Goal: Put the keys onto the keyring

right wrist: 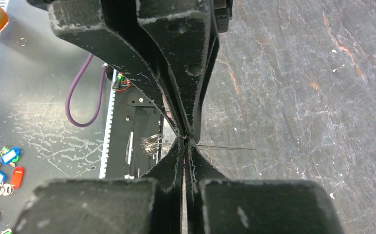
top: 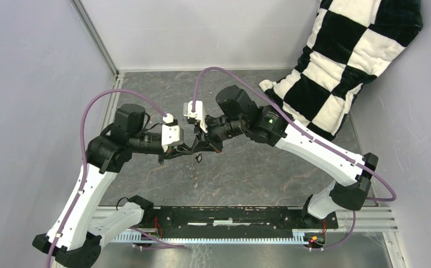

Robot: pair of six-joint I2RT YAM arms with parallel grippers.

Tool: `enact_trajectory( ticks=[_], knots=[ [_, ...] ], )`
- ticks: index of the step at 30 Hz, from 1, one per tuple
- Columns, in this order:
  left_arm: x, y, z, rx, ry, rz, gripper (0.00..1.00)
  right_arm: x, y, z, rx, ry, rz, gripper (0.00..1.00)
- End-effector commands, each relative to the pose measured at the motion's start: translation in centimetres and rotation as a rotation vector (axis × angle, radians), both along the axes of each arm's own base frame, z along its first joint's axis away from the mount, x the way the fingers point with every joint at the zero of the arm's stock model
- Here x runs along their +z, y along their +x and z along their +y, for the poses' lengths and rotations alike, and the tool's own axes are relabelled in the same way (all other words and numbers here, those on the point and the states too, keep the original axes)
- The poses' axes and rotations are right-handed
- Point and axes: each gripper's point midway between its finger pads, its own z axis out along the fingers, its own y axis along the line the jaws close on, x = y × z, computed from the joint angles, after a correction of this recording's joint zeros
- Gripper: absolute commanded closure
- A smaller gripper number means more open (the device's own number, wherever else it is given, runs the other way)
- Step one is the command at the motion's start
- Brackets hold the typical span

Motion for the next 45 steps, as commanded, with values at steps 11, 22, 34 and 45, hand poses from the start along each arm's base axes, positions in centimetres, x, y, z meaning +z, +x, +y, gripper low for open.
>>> enact_trajectory(
  ticks=[11,22,34,45],
  knots=[
    [3.4,0.9,-0.7,0.064,-0.132,-0.066,0.98,4.1,2.2,-2.2,-0.175,0.230,-0.024,0.63],
    [5.8,0.2,-1.2,0.100,-0.323,-0.095,0.98,6.3,0.9,-4.1,-0.232,0.508,0.132,0.44],
    [5.8,0.5,-1.0,0.115,-0.326,-0.129,0.98,6.0,0.4,-2.9,-0.180,0.545,0.224,0.67],
    [6.5,0.1,-0.9,0.106,-0.343,-0.157,0.98,4.3,1.0,-3.1,-0.216,0.497,0.246,1.00]
  ],
)
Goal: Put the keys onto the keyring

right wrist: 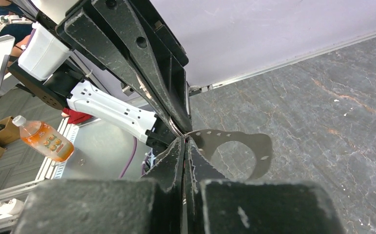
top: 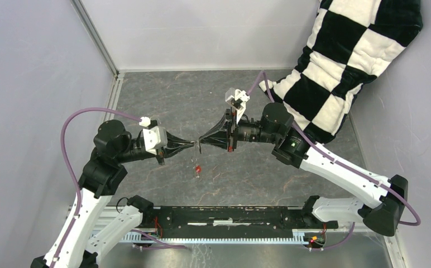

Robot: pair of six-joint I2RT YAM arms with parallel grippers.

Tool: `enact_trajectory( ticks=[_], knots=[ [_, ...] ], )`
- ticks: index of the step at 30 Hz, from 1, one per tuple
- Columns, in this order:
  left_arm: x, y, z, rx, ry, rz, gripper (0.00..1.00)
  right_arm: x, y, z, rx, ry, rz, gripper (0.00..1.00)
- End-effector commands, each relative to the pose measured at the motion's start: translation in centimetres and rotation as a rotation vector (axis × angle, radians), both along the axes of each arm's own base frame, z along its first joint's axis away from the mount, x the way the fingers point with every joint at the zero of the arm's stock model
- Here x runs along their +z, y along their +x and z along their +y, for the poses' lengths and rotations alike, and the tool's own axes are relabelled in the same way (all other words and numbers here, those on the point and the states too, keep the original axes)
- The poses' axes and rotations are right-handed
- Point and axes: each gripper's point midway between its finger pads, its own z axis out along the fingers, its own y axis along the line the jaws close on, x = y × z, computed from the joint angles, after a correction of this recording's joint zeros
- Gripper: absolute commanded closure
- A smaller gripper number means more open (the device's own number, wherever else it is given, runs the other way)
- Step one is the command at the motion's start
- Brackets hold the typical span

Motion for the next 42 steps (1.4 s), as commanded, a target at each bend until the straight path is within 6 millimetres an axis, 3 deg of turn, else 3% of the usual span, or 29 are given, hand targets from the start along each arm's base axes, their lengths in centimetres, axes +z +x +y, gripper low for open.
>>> enact_trajectory(
  ticks=[1,13,16,18,20,24,28,42],
  knots=[
    [1.9,-0.1,0.0,0.001,-0.047,-0.054,0.98,-0.1,0.0,-0.3,-0.003,0.007,0.000,1.00],
    [2.3,-0.7,-0.4,-0.041,-0.055,-0.048,0.98,-1.1,-1.1,0.2,0.086,0.006,0.019,0.98],
    [2.3,-0.8,-0.4,-0.051,-0.053,-0.045,0.98,-0.9,-1.2,0.0,0.095,-0.009,-0.008,0.86],
    [2.2,-1.0,-0.4,-0.058,-0.047,-0.046,0.98,-0.4,-0.7,-0.4,0.072,-0.035,-0.058,0.70],
    [2.1,-1.1,-0.4,-0.070,-0.041,-0.040,0.98,0.7,-0.4,-1.1,0.055,-0.041,-0.136,0.61],
    [1.9,-1.5,-0.6,-0.095,-0.037,-0.030,0.98,3.0,-0.5,-1.6,0.058,-0.011,-0.254,0.52],
    [1.8,-1.6,-0.7,-0.108,-0.033,-0.018,0.98,3.8,-1.0,-1.2,0.103,0.009,-0.289,0.51],
    [2.3,-1.7,-0.7,-0.110,-0.040,-0.028,0.98,1.9,-1.7,0.4,0.201,0.004,-0.248,0.61]
  ],
)
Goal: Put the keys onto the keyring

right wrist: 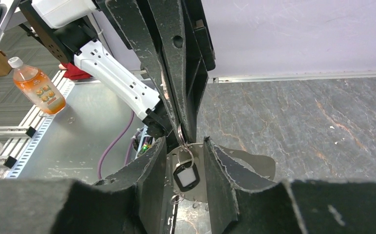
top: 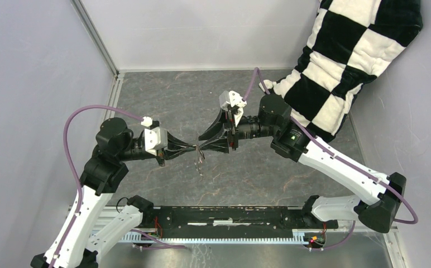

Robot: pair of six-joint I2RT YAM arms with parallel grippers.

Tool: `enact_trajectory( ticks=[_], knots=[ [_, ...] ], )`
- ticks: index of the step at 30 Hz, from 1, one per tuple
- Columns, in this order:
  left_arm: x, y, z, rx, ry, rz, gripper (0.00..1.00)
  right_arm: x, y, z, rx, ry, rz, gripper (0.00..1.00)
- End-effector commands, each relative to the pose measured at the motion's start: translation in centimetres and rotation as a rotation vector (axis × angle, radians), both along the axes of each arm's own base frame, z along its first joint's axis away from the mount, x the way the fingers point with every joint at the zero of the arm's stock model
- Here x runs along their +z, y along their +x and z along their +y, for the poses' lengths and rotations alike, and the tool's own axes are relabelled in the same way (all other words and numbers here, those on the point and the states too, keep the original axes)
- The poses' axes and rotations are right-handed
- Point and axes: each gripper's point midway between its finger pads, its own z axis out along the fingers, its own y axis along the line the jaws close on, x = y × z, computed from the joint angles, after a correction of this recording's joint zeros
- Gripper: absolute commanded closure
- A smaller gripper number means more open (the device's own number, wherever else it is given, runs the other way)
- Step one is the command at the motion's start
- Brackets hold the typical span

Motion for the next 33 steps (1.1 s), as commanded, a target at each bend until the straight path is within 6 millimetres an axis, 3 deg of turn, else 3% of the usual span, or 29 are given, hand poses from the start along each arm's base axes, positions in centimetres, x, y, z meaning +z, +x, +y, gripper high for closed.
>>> enact_trajectory(
  ticks=[1,9,13,16,19,23,33],
  knots=[
    [2.4,-0.6,0.0,-0.022,-0.040,-0.056,0.98,1.3,-0.6,0.5,0.044,0.050,-0.032,0.63],
    [2.6,-0.6,0.0,-0.016,-0.047,-0.065,0.98,0.2,-0.9,1.3,0.062,0.023,-0.011,0.71],
    [2.4,-0.7,0.1,-0.017,-0.042,-0.065,0.98,0.3,-0.6,1.2,0.042,0.013,-0.020,0.99],
    [1.6,-0.7,0.3,-0.018,-0.009,-0.075,0.97,-0.3,0.2,0.9,-0.012,-0.042,-0.031,1.00],
    [-0.2,-0.4,0.8,-0.012,0.073,-0.091,0.79,-0.6,0.9,0.5,-0.047,-0.102,-0.051,1.00],
    [-1.5,-0.5,1.0,-0.035,0.143,-0.065,0.63,-1.7,1.1,0.5,-0.051,-0.191,-0.072,1.00],
    [-2.0,0.5,0.7,-0.048,0.183,-0.027,0.67,-2.2,0.8,1.5,-0.048,-0.323,-0.125,1.00]
  ],
)
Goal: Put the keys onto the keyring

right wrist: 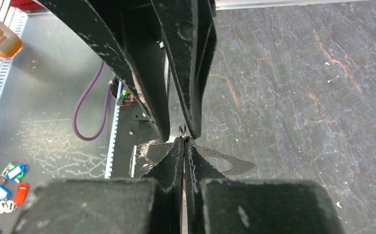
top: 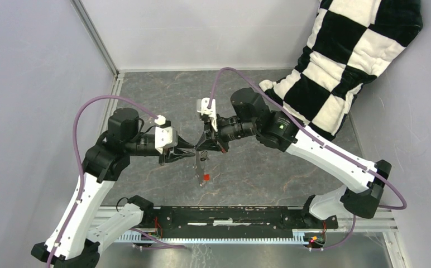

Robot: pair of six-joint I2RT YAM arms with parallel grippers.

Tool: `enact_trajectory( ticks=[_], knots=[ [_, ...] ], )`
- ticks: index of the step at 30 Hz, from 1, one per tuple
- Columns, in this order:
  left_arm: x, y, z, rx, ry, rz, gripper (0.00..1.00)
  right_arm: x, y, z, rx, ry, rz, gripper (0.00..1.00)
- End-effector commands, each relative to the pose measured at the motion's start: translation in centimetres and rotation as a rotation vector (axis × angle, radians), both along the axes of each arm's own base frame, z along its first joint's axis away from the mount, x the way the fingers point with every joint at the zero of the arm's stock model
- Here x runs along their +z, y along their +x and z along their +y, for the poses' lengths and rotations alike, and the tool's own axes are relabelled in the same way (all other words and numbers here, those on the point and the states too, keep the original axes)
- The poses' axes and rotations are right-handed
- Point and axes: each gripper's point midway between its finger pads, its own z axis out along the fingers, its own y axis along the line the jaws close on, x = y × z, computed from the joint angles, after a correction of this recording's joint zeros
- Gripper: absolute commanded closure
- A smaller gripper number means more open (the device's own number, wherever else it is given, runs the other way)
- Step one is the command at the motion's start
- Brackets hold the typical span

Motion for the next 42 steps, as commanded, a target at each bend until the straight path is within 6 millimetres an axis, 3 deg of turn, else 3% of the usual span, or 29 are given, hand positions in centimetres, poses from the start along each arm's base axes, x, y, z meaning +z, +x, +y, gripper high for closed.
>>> enact_trajectory(
  ticks=[1,5,11,17,22,27,33,42],
  knots=[
    [0.8,0.2,0.1,-0.014,0.009,-0.050,0.68,1.5,0.2,0.2,-0.006,-0.027,-0.078,1.00],
    [0.6,0.2,0.0,-0.019,0.012,-0.045,0.76,1.7,0.1,0.7,0.003,-0.051,-0.088,1.00],
    [-0.3,-0.2,0.3,-0.044,0.047,-0.054,0.98,2.3,0.0,1.3,0.016,-0.060,-0.097,1.00],
    [0.4,-0.1,0.2,-0.022,0.006,-0.083,0.98,4.7,0.1,0.8,-0.034,0.060,-0.079,0.79],
    [3.1,0.2,-0.4,0.061,-0.165,-0.054,0.98,6.2,0.6,-0.8,-0.103,0.200,-0.033,0.59],
    [5.2,0.4,-0.7,0.088,-0.272,-0.041,0.98,6.2,0.4,-2.3,-0.147,0.285,-0.012,0.44],
    [6.1,-0.3,-1.0,0.050,-0.299,-0.043,0.98,5.1,-0.3,-2.6,-0.137,0.334,0.037,0.38],
    [6.8,-1.2,-1.0,0.000,-0.302,-0.078,0.98,5.3,-1.2,-2.9,-0.107,0.384,0.050,0.39]
  ],
)
